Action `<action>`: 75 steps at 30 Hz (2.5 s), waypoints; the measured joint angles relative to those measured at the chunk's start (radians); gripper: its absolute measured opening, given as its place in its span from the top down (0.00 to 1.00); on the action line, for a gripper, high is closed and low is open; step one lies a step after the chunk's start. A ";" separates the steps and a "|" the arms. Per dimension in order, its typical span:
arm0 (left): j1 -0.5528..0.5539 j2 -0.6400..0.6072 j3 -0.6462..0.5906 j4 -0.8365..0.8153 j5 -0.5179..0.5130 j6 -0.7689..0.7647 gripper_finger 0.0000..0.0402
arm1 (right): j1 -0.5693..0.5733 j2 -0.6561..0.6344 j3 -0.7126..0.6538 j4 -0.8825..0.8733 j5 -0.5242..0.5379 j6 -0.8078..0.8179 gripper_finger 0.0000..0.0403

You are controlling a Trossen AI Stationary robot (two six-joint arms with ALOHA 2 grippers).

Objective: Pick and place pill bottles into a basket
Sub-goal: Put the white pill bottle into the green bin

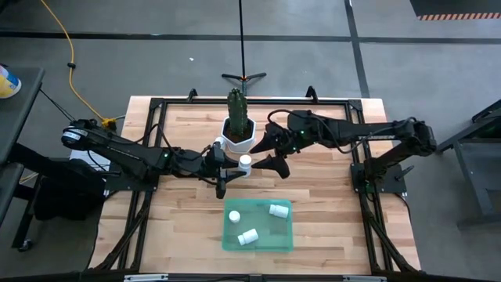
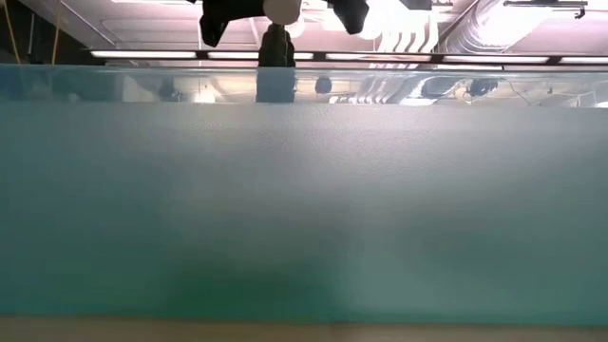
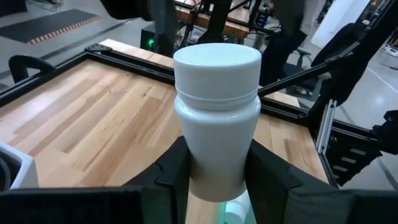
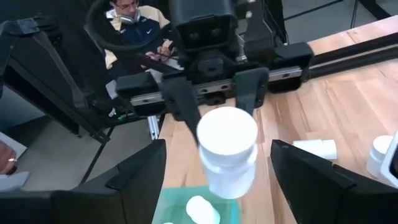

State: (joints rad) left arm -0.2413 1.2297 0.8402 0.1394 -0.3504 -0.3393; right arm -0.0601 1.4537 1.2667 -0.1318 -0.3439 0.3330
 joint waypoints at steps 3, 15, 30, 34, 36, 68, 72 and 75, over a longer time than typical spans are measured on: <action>0.000 0.000 0.000 0.007 0.000 -0.001 0.61 | -0.002 0.013 0.000 0.013 -0.002 0.000 0.31; -0.001 0.000 0.000 0.017 0.000 0.002 0.61 | -0.001 0.063 0.000 0.075 -0.008 0.008 0.31; -0.001 0.000 0.000 0.020 0.000 0.002 0.61 | 0.001 0.074 0.000 0.103 -0.008 0.026 0.31; -0.001 0.000 0.000 0.025 0.000 0.002 0.61 | 0.001 0.086 0.000 0.113 -0.011 0.030 0.31; -0.001 0.000 0.000 0.023 0.000 0.002 0.61 | 0.001 0.091 0.000 0.116 -0.011 0.032 0.31; -0.001 0.000 0.000 0.023 0.005 -0.033 0.51 | 0.009 0.091 0.000 0.144 -0.060 -0.016 0.64; -0.001 0.000 0.000 0.009 0.006 -0.084 0.41 | 0.010 0.091 0.000 0.144 -0.063 -0.022 0.64; -0.001 0.000 0.000 -0.013 0.024 -0.123 0.35 | 0.011 0.091 0.000 0.140 -0.069 -0.026 0.64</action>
State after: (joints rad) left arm -0.2420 1.2297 0.8406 0.1261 -0.3262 -0.4626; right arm -0.0493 1.5448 1.2667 0.0078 -0.4126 0.3067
